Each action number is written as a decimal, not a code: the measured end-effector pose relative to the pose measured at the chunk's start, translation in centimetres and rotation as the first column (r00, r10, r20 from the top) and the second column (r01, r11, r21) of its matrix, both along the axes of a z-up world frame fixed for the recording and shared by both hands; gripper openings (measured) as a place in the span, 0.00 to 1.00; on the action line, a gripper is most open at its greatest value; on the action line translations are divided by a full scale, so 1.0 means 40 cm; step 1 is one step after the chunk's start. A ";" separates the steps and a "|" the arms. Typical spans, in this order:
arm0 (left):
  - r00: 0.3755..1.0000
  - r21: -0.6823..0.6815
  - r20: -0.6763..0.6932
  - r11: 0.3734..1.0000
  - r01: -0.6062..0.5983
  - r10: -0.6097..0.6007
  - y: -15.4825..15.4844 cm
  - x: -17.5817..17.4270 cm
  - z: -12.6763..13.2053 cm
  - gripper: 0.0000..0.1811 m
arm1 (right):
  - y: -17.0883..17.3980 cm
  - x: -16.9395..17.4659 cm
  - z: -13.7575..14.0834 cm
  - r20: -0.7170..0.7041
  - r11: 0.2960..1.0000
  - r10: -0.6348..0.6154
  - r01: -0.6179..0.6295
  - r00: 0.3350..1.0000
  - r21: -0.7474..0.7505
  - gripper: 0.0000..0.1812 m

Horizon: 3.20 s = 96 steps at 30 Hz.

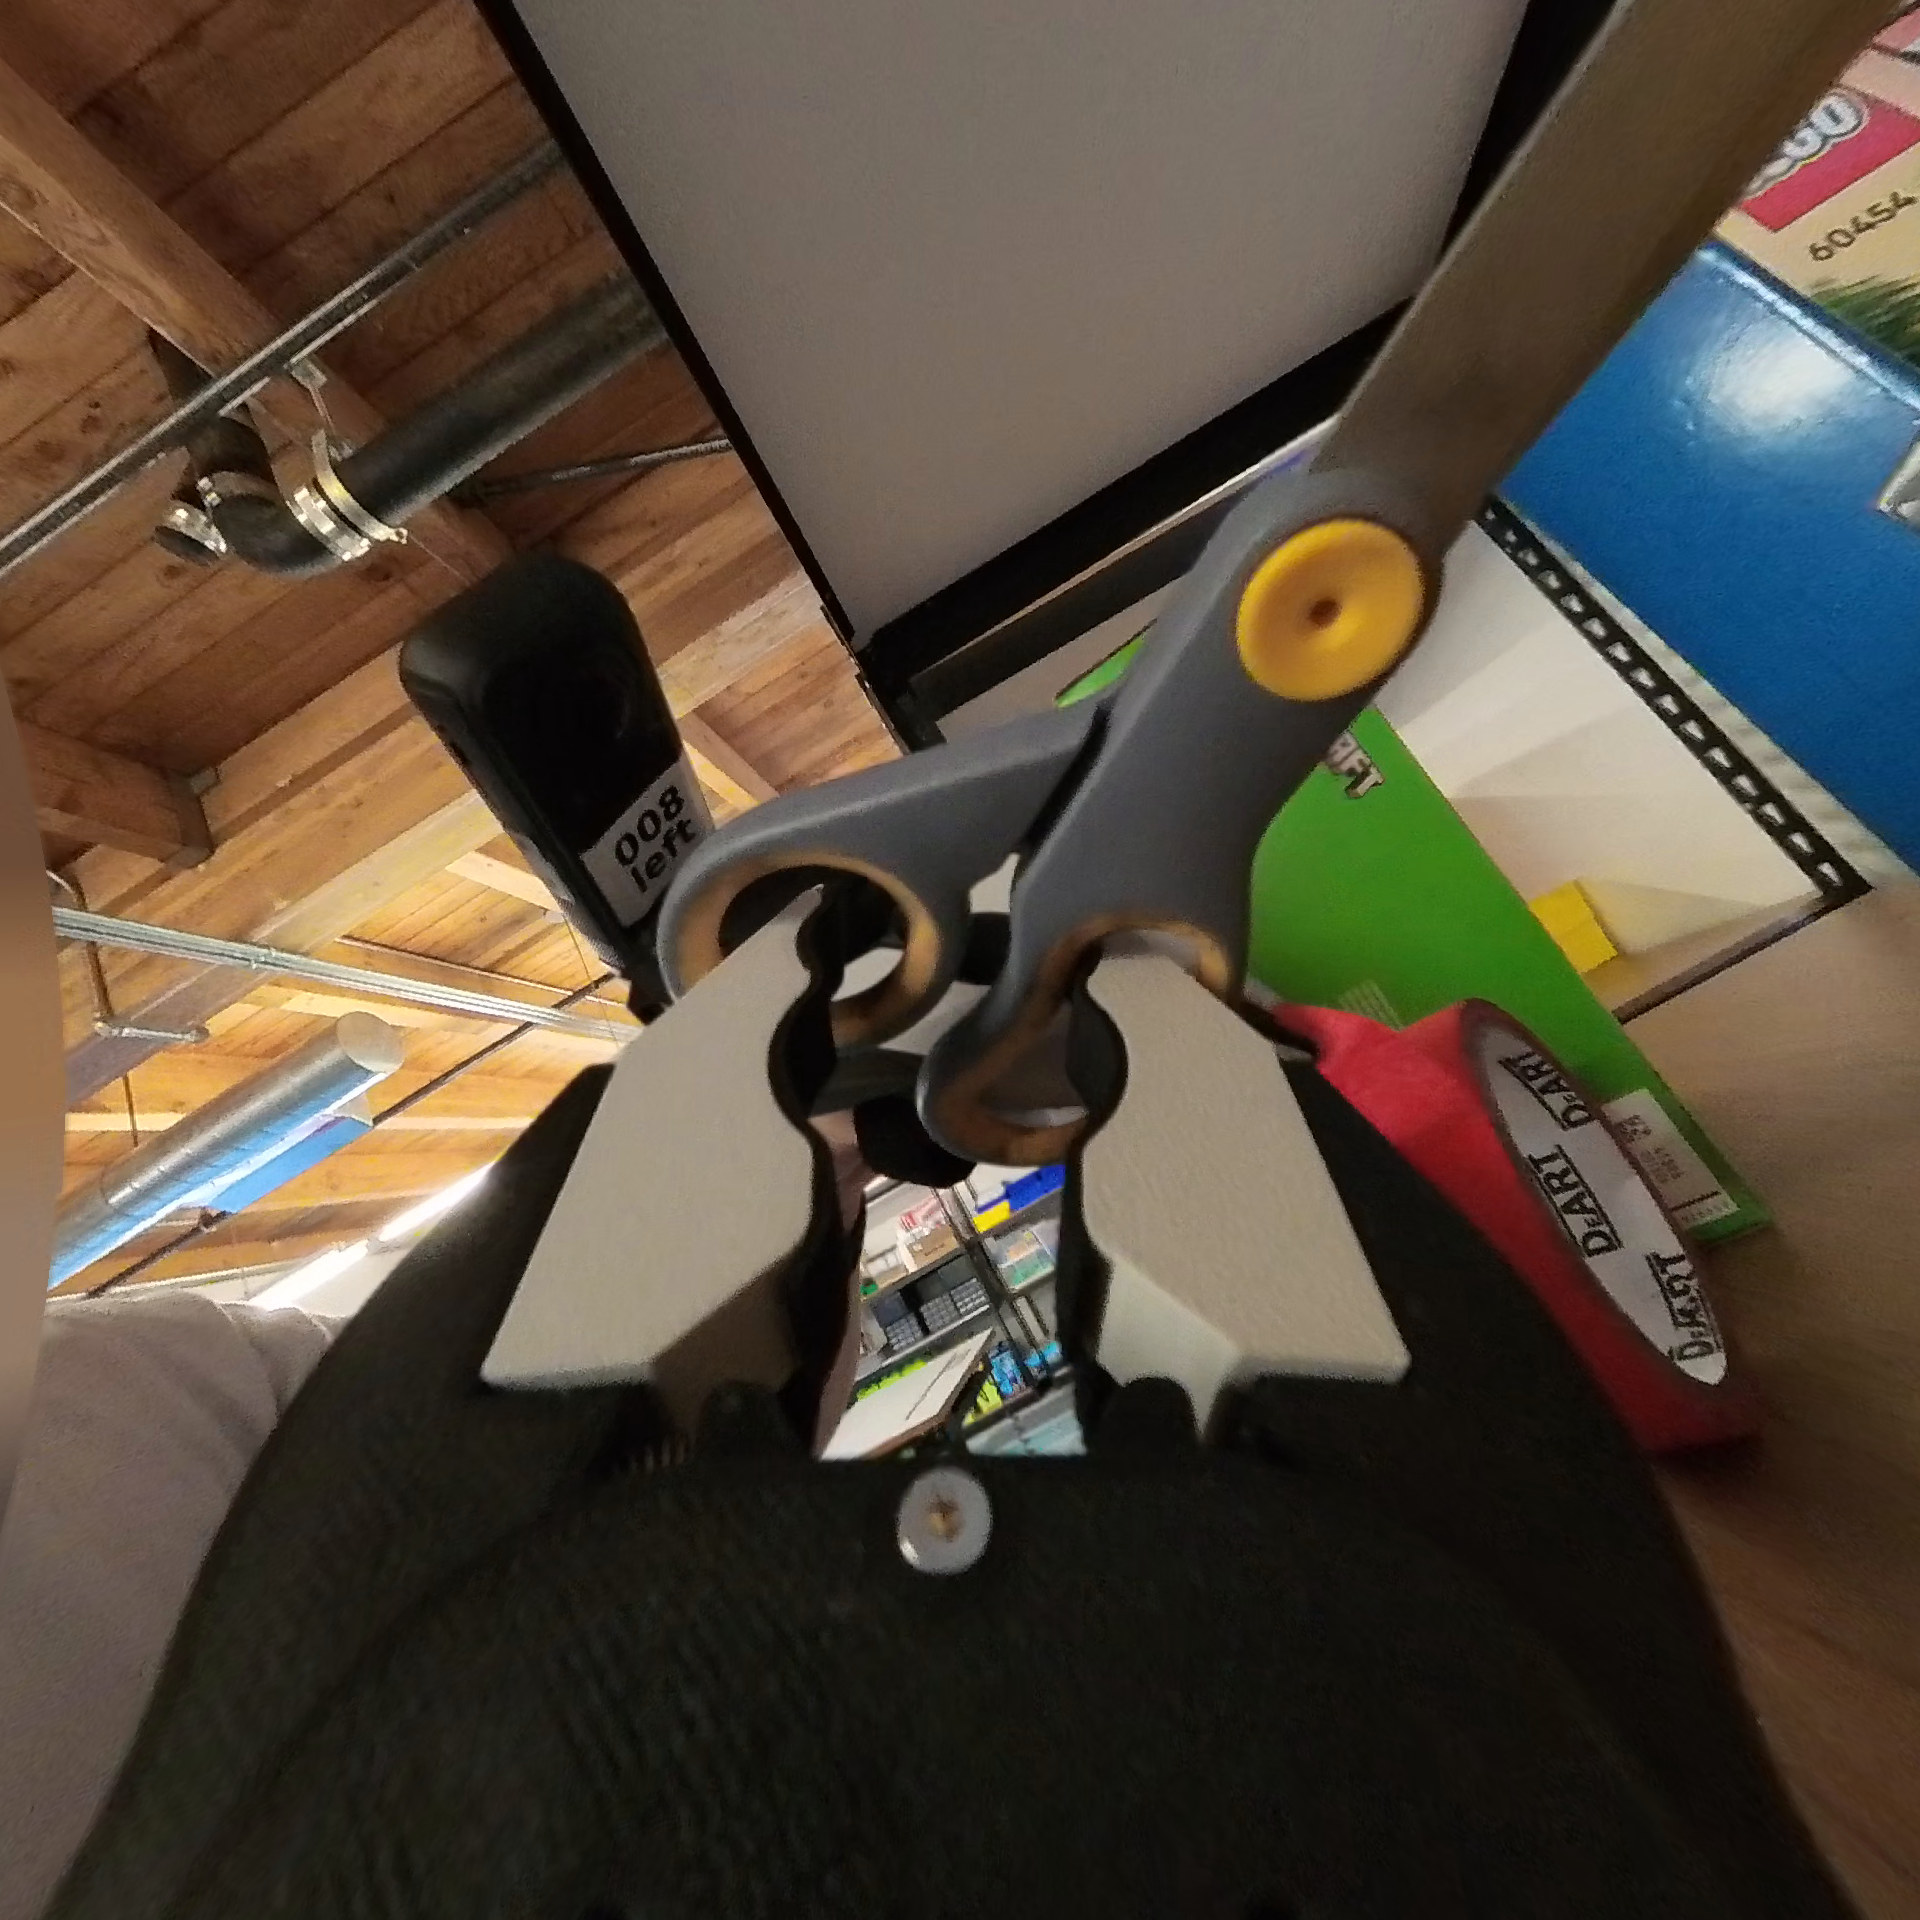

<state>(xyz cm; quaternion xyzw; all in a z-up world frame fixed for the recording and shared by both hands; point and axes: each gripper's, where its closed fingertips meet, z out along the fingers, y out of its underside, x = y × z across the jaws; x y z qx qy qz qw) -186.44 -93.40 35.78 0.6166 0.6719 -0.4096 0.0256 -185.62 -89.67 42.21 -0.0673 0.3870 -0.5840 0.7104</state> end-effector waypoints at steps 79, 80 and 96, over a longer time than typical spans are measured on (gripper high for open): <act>0.970 0.524 0.242 0.839 -0.148 0.020 -0.020 -0.017 0.065 0.00 | 0.257 0.296 -0.187 -0.171 0.773 0.632 -0.631 0.756 0.066 0.34; 0.969 0.522 0.246 0.840 -0.150 0.020 -0.021 -0.019 0.067 0.00 | 0.253 0.295 -0.187 -0.169 0.777 0.626 -0.626 0.761 0.060 0.34; 0.968 0.550 0.250 0.822 -0.147 0.006 -0.019 -0.041 0.075 0.00 | 0.220 0.289 -0.147 -0.135 0.785 0.611 -0.619 0.780 -0.023 0.34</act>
